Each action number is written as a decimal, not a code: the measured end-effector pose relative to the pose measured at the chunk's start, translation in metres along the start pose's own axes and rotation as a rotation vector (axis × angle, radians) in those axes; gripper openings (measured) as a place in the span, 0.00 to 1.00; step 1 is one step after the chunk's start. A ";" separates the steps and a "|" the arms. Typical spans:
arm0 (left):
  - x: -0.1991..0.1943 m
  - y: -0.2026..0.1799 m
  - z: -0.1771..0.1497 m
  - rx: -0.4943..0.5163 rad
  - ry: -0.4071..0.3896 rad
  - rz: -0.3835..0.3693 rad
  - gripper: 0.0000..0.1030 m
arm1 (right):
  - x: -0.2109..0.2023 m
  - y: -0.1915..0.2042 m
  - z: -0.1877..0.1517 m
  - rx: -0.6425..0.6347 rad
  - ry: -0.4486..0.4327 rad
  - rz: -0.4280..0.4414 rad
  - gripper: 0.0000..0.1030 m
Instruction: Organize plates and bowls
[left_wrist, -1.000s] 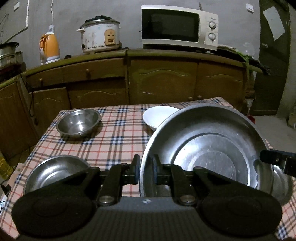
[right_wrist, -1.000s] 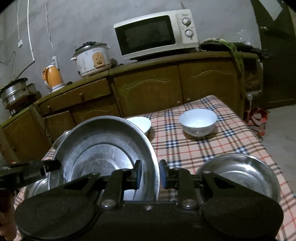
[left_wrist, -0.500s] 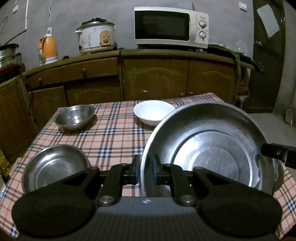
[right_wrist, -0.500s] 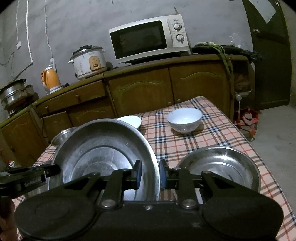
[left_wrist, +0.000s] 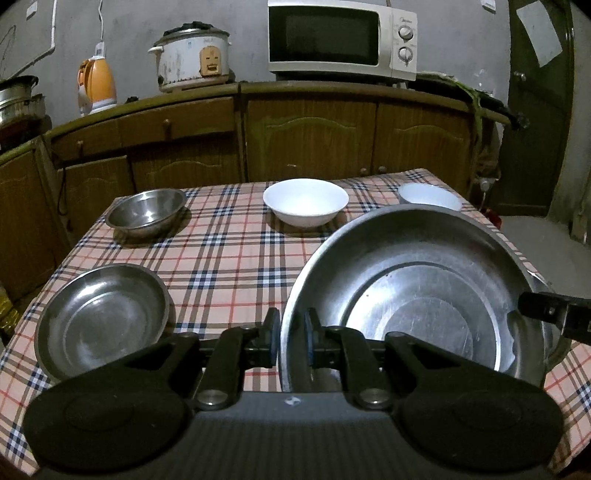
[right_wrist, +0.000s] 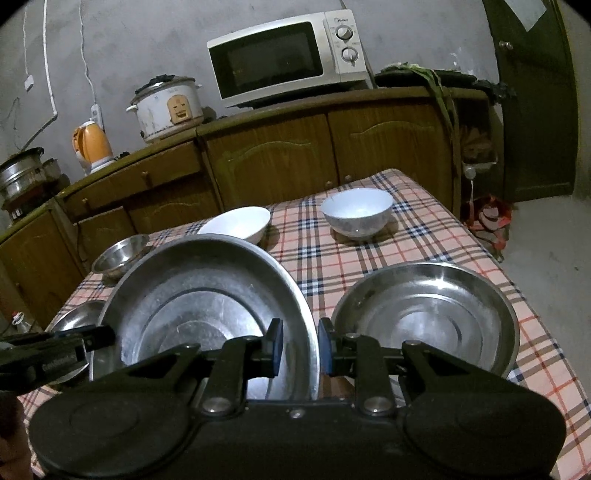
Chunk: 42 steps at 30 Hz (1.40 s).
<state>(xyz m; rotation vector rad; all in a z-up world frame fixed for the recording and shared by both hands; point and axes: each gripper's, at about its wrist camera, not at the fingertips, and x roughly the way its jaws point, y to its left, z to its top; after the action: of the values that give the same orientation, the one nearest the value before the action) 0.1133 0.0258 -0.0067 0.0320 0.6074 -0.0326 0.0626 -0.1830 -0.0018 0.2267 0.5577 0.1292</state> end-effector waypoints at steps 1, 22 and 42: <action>0.001 0.000 -0.001 0.000 0.002 0.002 0.13 | 0.002 0.000 -0.001 0.001 0.003 -0.001 0.27; 0.022 -0.002 -0.012 -0.015 0.044 0.027 0.14 | 0.038 -0.003 -0.019 0.000 0.078 -0.017 0.27; 0.047 0.000 -0.018 -0.008 0.080 0.064 0.14 | 0.076 0.002 -0.026 -0.029 0.138 -0.035 0.27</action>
<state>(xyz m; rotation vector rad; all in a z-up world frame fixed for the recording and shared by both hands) 0.1418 0.0255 -0.0480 0.0452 0.6863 0.0333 0.1126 -0.1622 -0.0614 0.1806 0.6960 0.1198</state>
